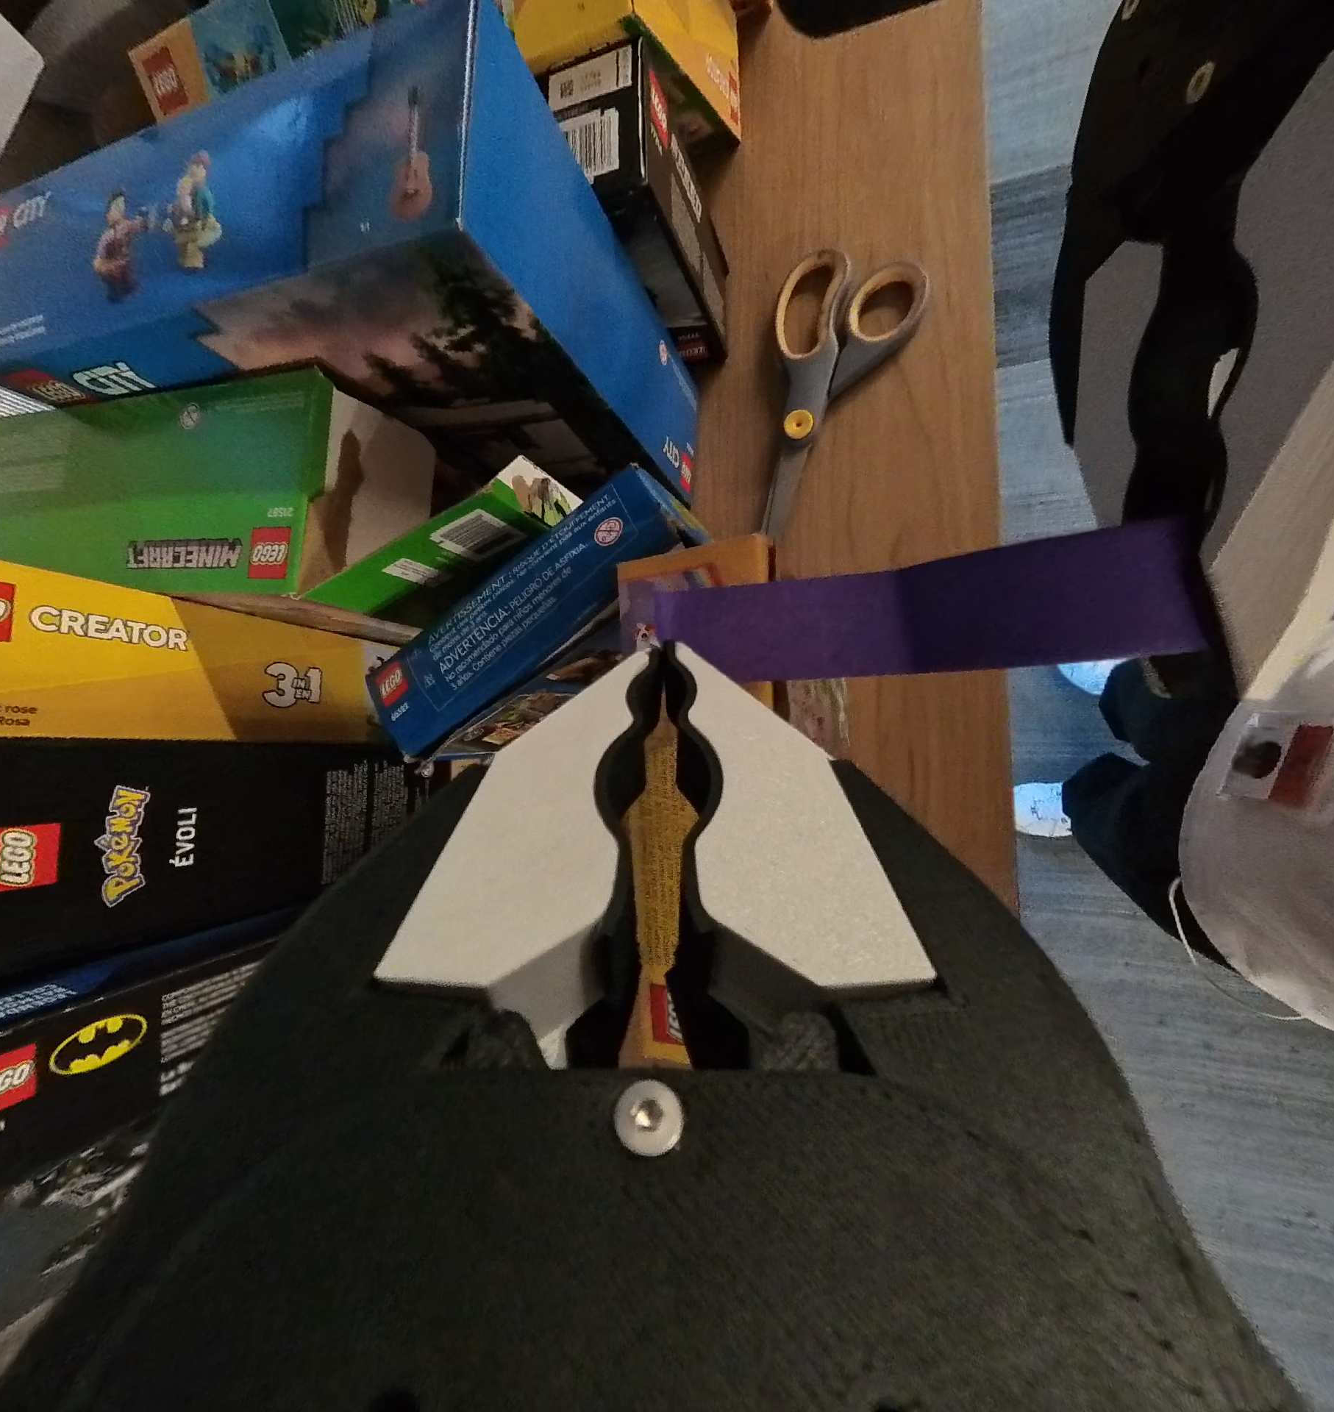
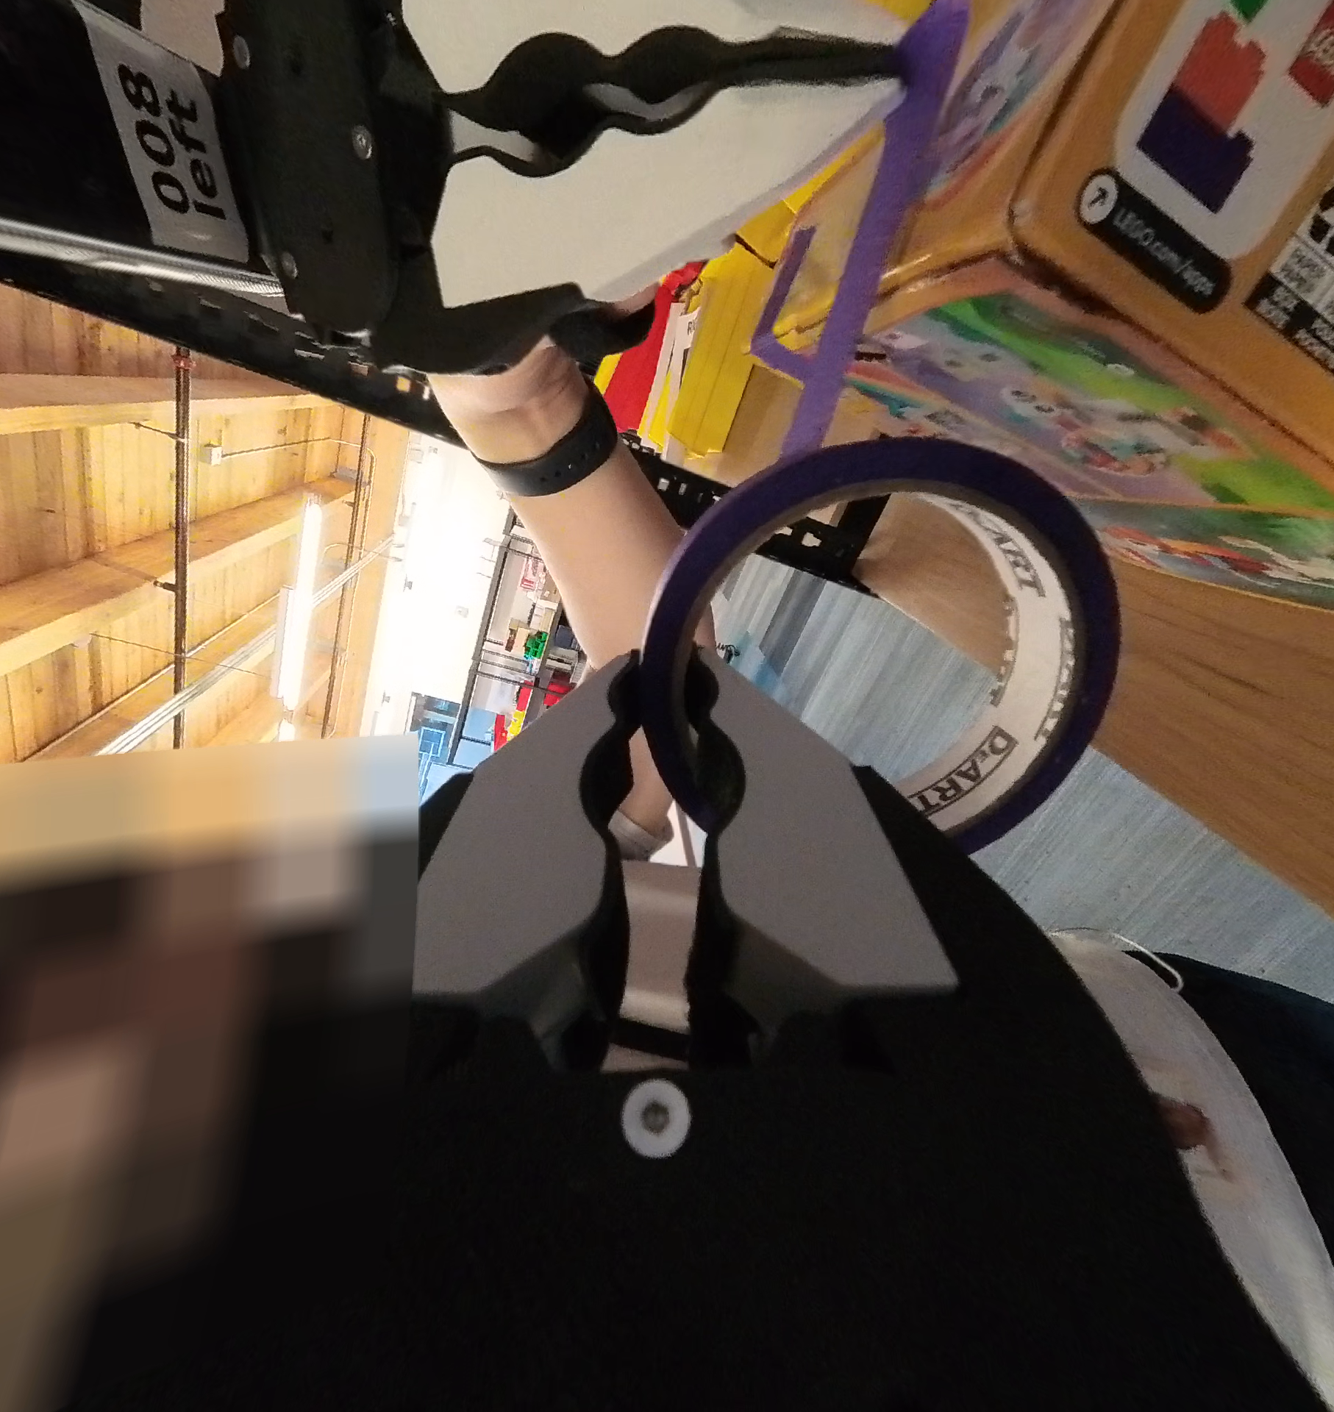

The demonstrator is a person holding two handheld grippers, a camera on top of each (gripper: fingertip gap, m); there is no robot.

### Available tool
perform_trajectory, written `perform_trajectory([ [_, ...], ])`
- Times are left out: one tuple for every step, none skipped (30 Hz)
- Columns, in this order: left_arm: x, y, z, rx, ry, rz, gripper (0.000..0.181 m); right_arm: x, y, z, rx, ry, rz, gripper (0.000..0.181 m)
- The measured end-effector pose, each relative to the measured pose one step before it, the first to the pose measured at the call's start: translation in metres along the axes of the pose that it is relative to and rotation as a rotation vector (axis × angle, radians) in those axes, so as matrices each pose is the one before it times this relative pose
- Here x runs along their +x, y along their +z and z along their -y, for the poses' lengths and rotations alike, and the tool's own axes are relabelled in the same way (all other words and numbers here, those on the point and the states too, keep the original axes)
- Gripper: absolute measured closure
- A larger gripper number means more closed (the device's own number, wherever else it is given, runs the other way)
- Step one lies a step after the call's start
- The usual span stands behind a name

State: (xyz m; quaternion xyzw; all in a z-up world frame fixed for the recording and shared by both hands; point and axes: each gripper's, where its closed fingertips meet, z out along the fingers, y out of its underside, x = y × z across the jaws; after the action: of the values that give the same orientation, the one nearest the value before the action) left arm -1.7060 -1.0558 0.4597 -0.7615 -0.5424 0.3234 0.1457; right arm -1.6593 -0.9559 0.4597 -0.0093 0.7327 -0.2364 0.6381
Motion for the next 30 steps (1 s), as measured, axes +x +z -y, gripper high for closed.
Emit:
perform_trajectory([
  [-0.00039,0.00132,-0.00041,-0.0032,0.0045,0.0019,0.181,0.00032,0.0002,0.00035,0.0015,0.0022,0.0023,0.173],
  [0.00001,0.001,0.00009,-0.0019,0.003,0.0016,0.181,-0.00055,0.00017,0.00018,0.001,0.0018,0.0062,0.173],
  [0.00043,0.00064,0.00029,-0.0019,0.0046,0.0016,0.181,-0.00065,-0.00011,-0.00018,-0.0009,-0.0009,0.0042,0.173],
  [0.00064,0.00025,0.00065,-0.0004,0.0061,0.0023,0.181,-0.0007,-0.00003,-0.00068,-0.0008,-0.0026,0.0017,0.173],
  [0.0011,0.00015,0.00076,0.0006,0.0061,0.0013,0.181,-0.00062,0.00005,-0.00156,-0.0047,-0.0051,-0.0003,0.173],
  [0.00182,0.00018,-0.00019,-0.005,0.0075,-0.0029,0.181,-0.00031,-0.00008,-0.00188,-0.0068,-0.0049,-0.0019,0.173],
  [0.00179,0.00032,-0.00083,-0.0076,0.0087,-0.0036,0.181,0.00044,-0.00034,-0.00103,-0.0023,-0.0039,-0.0038,0.173],
  [0.00078,0.00042,-0.0001,-0.0022,0.0069,0.0004,0.181,0.00107,-0.00051,-0.00049,-0.001,-0.001,-0.004,0.173],
  [-0.00025,0.00047,0.00022,0.0012,0.0026,0.0031,0.181,0.001,-0.00075,0.00022,0.0004,0.0027,0.0002,0.173],
  [-0.00071,0.00079,-0.0001,-0.0013,-0.0004,0.0028,0.181,0.00104,-0.0008,0.00087,0.0037,0.0049,0.0018,0.173],
  [-0.00091,0.00064,0.00019,0.0012,-0.0019,0.0033,0.181,0.00084,-0.00047,0.00078,0.0033,0.0041,0.0017,0.173],
  [-0.0003,0.0007,0.00044,0.0025,-0.0027,0.0006,0.181,-0.00008,-0.0001,-0.00027,-0.0016,0.0015,0.005,0.173],
  [0.00124,0.00116,-0.00129,-0.0078,-0.0009,-0.0065,0.181,-0.0003,0.0005,-0.00097,-0.0041,0.0007,0.0041,0.173],
  [0.00132,0.001,-0.00112,-0.0058,0.001,-0.0049,0.181,0.00022,0.00048,-0.00061,-0.0002,-0.0007,0.0,0.173],
  [0.00036,0.00043,-0.00009,0.0022,0.0002,0.0028,0.181,0.00044,0.00028,-0.00052,-0.0003,-0.0022,-0.0012,0.173],
  [0.00022,-0.00003,-0.00007,0.0014,-0.0008,0.0058,0.181,0.00038,0.00022,-0.00082,-0.0049,0.0004,0.0003,0.173],
  [0.00027,-0.0003,-0.00004,0.0001,0.0016,0.009,0.181,0.00034,-0.00004,-0.00007,-0.0021,0.0017,0.0027,0.173],
  [-0.00016,0.00007,0.0,0.0,0.0058,0.0159,0.181,0.0001,-0.00025,0.00045,0.0014,0.0046,0.0055,0.173],
  [-0.00047,0.00027,0.00001,0.0006,0.0087,0.0221,0.181,-0.00017,-0.00026,0.00044,0.0009,0.0065,0.0074,0.173],
  [-0.00044,0.00023,0.0001,0.0011,0.0087,0.0251,0.181,0.00013,-0.00027,0.00031,0.0006,0.0033,0.0042,0.173],
  [-0.00031,0.00007,0.00004,0.0008,0.0078,0.0264,0.181,0.00035,-0.00036,0.00026,0.0005,0.0002,0.0011,0.173],
  [-0.00032,0.00007,-0.00002,0.0005,0.0084,0.0275,0.181,0.00004,-0.00022,0.00016,0.0004,-0.0002,0.0017,0.173],
  [-0.00033,0.00005,-0.00002,0.0012,0.0089,0.0287,0.181,-0.00001,-0.00007,0.00018,0.0006,0.0011,0.0029,0.173],
  [-0.00014,-0.00005,-0.00003,0.0015,0.0092,0.0293,0.181,-0.00022,0.00002,-0.00009,-0.0003,0.0014,0.0037,0.173],
  [0.00004,-0.00023,-0.00001,0.0006,0.0128,0.0293,0.181,-0.00019,0.0001,-0.00009,-0.0014,0.0012,0.004,0.173],
  [-0.00006,-0.00023,0.0,-0.0008,0.0187,0.0308,0.181,0.00017,-0.00004,-0.00001,-0.0003,0.0013,0.002,0.173],
  [-0.00028,-0.00001,0.00011,-0.0018,0.0205,0.0322,0.181,0.00027,-0.00007,0.00011,0.0005,0.0014,0.0021,0.173],
  [-0.00036,0.00021,0.00001,-0.0027,0.0176,0.0317,0.181,0.00028,-0.00018,0.00038,0.0023,0.0011,0.0007,0.173],
  [-0.00035,0.0003,0.00004,-0.0035,0.0171,0.0289,0.181,0.0004,-0.00015,0.00026,0.001,0.0,0.0006,0.173],
  [-0.00017,0.00004,0.0001,-0.0038,0.017,0.0233,0.181,0.00035,-0.00008,-0.00004,-0.0008,0.0008,0.0003,0.173],
])
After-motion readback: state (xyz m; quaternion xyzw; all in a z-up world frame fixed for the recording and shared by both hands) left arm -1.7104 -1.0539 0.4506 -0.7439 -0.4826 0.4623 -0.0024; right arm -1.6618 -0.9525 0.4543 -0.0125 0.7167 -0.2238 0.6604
